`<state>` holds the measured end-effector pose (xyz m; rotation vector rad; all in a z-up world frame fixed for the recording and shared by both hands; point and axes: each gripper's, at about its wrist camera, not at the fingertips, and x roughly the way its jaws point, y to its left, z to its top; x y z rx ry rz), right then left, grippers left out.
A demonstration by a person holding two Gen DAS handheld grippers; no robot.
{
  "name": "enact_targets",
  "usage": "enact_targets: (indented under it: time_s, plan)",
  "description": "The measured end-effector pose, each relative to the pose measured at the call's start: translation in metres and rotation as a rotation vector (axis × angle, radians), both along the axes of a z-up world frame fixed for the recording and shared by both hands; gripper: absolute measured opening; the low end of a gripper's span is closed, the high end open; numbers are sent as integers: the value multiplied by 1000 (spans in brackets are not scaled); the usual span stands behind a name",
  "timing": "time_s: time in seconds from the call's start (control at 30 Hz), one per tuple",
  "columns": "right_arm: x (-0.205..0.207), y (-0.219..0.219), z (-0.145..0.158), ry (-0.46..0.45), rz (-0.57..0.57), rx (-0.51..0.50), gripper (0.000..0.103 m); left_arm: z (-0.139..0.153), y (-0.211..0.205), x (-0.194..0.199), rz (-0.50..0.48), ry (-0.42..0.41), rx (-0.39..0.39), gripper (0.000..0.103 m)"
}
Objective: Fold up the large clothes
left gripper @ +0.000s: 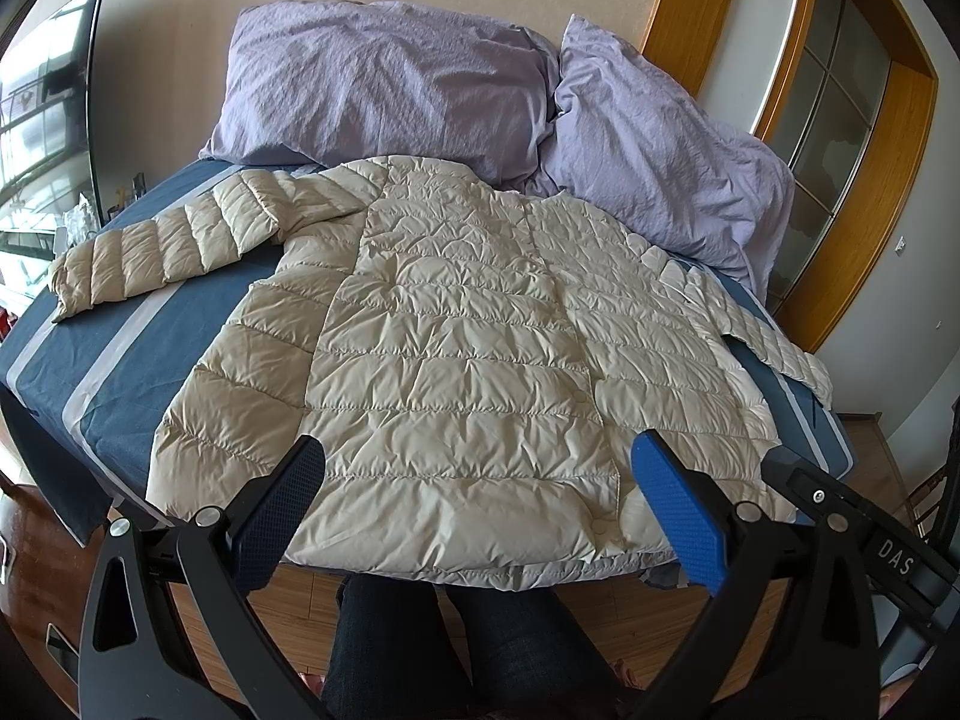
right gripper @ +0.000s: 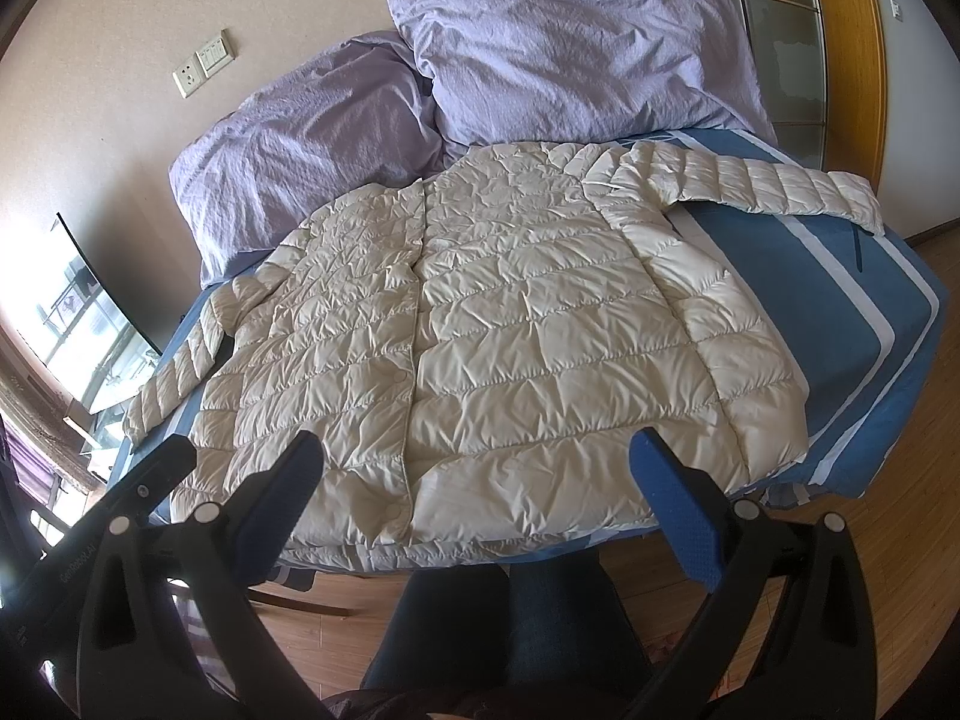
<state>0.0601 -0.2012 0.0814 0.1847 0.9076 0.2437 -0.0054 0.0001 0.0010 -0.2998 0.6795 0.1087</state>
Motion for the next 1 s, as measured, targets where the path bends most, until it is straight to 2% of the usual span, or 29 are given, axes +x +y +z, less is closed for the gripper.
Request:
enact_targets:
  time_s: [1.0]
  plan:
    - [1,0,0,3,0,0,101,-1,0,5,0,8,3,102]
